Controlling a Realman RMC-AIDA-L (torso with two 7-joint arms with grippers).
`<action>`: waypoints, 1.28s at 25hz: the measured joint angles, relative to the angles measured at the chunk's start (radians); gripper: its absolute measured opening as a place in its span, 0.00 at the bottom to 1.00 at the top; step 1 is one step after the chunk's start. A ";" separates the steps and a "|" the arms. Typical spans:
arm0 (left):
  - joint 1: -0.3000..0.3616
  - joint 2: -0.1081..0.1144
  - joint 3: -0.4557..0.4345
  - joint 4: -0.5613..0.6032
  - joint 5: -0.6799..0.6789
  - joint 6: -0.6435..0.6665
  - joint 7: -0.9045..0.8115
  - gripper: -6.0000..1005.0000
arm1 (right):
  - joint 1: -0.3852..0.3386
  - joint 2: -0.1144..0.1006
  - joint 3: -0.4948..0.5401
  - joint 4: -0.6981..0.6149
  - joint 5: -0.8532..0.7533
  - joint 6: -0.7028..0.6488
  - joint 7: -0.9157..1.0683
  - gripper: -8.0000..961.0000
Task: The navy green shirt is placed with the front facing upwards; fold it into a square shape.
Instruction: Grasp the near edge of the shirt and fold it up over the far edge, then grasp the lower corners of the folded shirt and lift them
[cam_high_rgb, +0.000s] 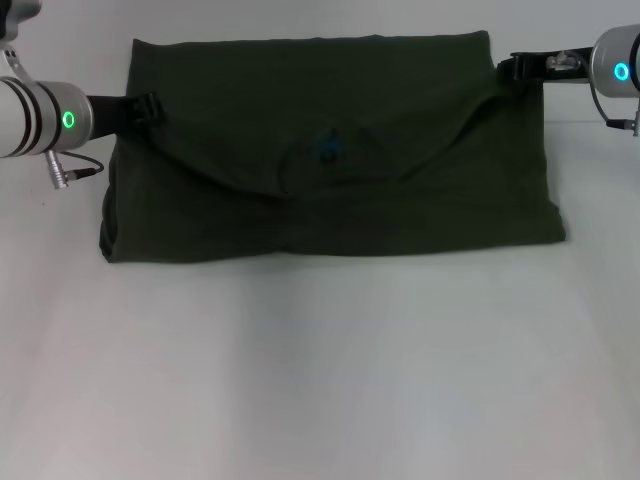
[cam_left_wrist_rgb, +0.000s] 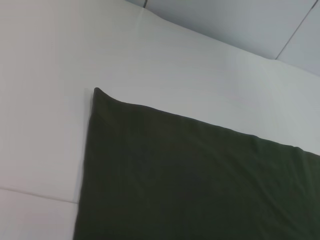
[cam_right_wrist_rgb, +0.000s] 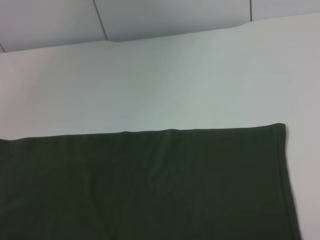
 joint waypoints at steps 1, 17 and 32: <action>0.000 -0.001 -0.002 0.000 -0.001 0.000 -0.002 0.12 | 0.001 -0.001 0.000 0.000 -0.004 0.000 0.001 0.13; 0.208 -0.035 -0.011 0.217 -0.251 0.201 0.028 0.52 | -0.234 0.001 0.098 -0.194 0.276 -0.366 -0.098 0.65; 0.362 -0.041 -0.124 0.112 -0.409 0.295 0.531 0.54 | -0.514 0.012 0.179 -0.157 0.633 -0.721 -0.341 0.64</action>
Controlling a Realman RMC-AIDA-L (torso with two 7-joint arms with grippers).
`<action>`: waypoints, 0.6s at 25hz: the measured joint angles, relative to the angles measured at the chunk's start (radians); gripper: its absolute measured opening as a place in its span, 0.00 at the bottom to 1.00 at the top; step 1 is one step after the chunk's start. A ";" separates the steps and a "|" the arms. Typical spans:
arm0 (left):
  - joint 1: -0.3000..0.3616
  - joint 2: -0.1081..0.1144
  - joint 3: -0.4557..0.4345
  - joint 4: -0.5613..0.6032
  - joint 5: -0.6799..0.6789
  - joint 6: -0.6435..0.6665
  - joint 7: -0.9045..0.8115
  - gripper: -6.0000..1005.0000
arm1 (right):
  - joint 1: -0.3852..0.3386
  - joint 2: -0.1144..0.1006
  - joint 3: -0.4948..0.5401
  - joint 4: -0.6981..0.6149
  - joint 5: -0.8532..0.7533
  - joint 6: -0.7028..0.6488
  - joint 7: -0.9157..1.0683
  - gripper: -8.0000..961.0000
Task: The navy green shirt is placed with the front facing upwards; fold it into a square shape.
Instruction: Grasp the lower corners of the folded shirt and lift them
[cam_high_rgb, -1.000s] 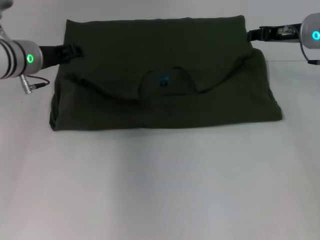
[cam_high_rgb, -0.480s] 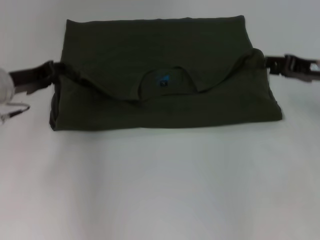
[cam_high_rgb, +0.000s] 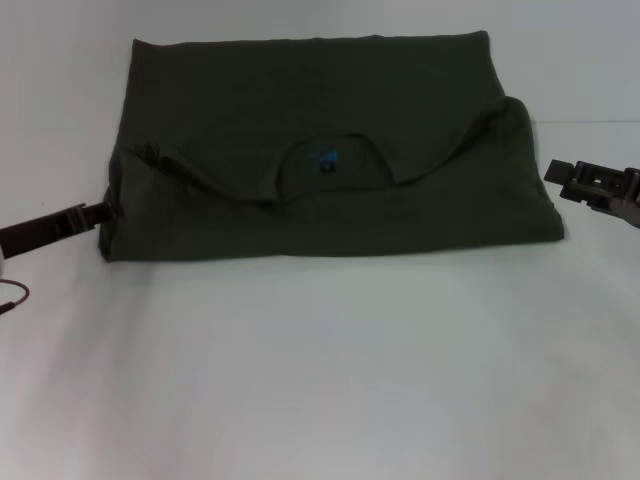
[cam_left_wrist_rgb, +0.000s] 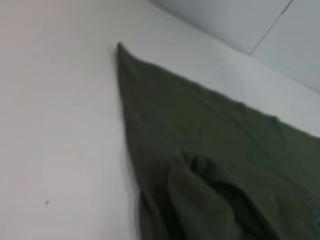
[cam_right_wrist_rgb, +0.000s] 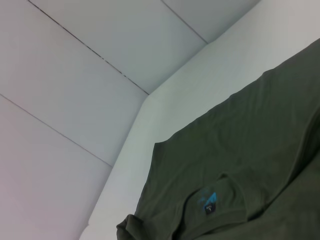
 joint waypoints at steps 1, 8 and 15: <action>-0.004 0.000 0.004 -0.018 0.001 -0.019 0.006 0.54 | 0.001 0.000 0.000 0.000 -0.003 -0.001 0.000 0.64; -0.009 -0.004 0.014 -0.045 0.001 -0.034 0.013 0.54 | 0.008 0.000 0.000 0.000 -0.006 0.001 0.000 0.63; -0.006 -0.011 0.020 -0.056 0.001 -0.035 0.022 0.54 | 0.007 0.000 0.000 0.000 -0.005 0.004 -0.001 0.61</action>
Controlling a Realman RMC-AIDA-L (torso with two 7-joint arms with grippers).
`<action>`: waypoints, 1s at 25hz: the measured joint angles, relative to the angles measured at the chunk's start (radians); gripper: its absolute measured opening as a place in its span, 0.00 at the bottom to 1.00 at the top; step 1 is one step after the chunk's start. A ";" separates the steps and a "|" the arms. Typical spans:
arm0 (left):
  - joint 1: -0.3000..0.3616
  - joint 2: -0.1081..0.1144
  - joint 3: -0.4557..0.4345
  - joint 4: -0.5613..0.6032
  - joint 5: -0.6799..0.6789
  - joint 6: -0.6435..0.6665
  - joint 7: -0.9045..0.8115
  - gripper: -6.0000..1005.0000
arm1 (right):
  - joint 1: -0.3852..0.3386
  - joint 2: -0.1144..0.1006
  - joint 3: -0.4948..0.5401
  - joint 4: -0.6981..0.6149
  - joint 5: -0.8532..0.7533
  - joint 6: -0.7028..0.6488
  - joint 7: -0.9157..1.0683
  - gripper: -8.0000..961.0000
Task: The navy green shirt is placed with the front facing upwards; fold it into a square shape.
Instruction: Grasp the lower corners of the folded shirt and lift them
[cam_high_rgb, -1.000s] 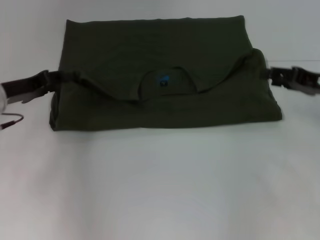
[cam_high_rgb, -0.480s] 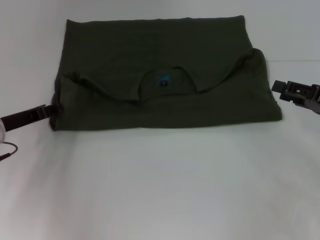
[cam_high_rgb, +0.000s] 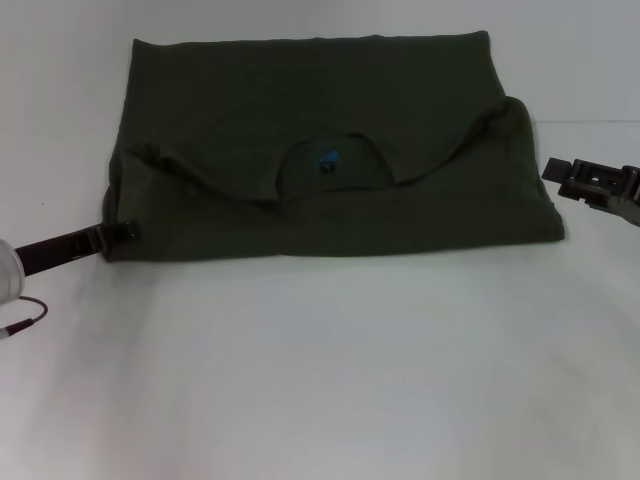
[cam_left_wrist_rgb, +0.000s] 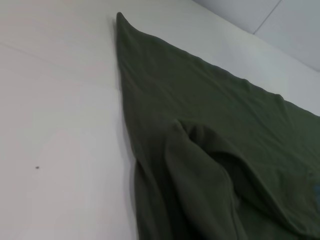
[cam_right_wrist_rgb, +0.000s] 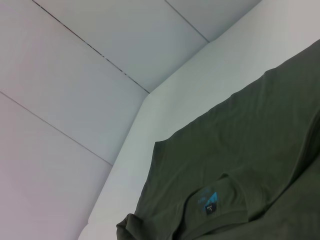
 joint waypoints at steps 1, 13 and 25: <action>0.000 -0.001 0.001 0.000 0.000 0.000 0.002 0.54 | -0.001 0.000 0.000 0.000 0.000 0.000 0.000 0.61; -0.002 -0.003 0.026 0.001 0.011 0.001 -0.001 0.58 | -0.003 -0.008 0.000 0.012 0.003 -0.001 0.002 0.59; 0.008 -0.031 0.035 0.060 0.021 0.011 0.008 0.74 | -0.010 -0.009 0.011 0.013 0.007 -0.002 0.004 0.57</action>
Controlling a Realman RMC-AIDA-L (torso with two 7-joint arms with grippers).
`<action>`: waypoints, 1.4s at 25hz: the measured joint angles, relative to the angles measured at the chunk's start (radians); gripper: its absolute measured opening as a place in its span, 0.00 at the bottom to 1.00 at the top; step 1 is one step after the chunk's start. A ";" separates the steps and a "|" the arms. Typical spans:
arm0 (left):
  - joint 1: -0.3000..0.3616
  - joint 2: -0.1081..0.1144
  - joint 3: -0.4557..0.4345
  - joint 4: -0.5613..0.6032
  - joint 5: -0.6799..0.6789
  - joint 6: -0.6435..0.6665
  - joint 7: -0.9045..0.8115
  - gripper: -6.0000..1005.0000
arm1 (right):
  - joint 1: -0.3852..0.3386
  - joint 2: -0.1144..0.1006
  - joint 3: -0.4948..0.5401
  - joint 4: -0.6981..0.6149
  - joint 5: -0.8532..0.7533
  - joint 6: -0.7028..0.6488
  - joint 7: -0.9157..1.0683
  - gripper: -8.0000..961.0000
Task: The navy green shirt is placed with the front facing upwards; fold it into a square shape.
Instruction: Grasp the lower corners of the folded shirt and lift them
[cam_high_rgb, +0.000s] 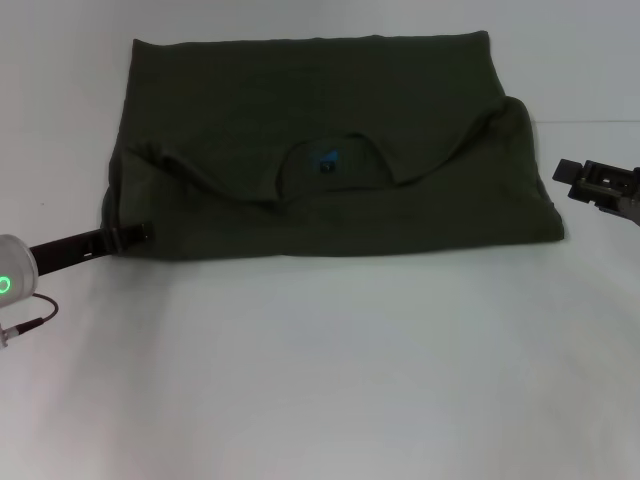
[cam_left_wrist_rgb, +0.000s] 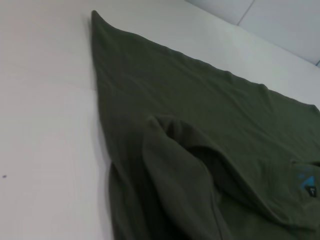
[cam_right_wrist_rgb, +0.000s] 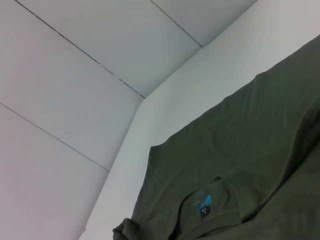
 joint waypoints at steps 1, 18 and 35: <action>0.000 -0.001 0.006 0.002 0.001 0.000 0.000 0.74 | 0.000 0.000 0.000 0.000 0.000 0.000 0.000 0.57; -0.009 0.017 0.008 0.016 0.001 0.025 -0.015 0.11 | 0.037 -0.054 -0.013 -0.009 -0.116 -0.016 0.075 0.54; -0.072 0.047 0.012 0.015 0.003 0.056 -0.138 0.07 | 0.304 -0.040 -0.055 -0.018 -0.718 0.245 0.384 0.51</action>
